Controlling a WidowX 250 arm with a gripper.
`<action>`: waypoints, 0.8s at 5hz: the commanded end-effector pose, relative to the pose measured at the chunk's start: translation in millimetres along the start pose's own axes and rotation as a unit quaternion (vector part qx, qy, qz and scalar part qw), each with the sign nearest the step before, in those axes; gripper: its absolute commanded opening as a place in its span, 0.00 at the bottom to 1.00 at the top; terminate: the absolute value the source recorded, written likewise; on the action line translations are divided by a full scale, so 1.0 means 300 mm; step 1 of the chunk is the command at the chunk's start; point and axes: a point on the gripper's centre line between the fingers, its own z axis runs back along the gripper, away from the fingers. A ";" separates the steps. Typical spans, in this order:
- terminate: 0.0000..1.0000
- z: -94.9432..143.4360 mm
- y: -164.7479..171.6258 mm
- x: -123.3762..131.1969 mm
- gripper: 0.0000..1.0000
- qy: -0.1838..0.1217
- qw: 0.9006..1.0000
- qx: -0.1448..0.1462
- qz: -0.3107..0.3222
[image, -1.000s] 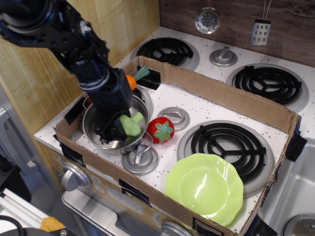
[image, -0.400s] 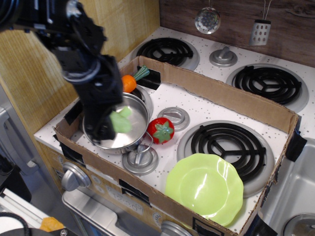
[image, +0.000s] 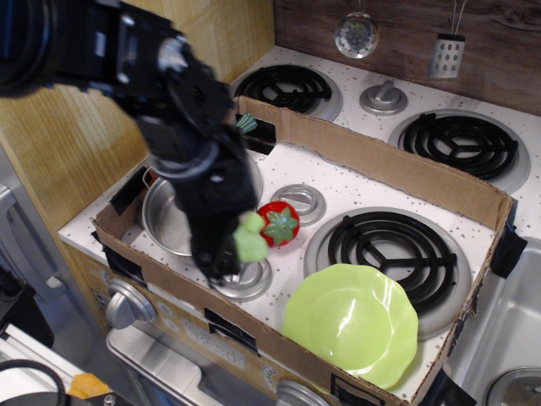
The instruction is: Take broccoli out of pan
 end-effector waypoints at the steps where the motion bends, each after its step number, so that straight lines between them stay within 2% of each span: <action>1: 0.00 -0.017 -0.025 0.117 0.00 -0.025 1.000 0.004 0.018; 2: 0.00 -0.078 -0.063 0.161 0.00 -0.060 0.998 -0.014 0.031; 3: 0.00 -0.117 -0.125 0.207 0.00 -0.077 0.995 -0.001 0.069; 4: 0.00 -0.127 -0.178 0.231 1.00 -0.085 0.992 0.013 0.095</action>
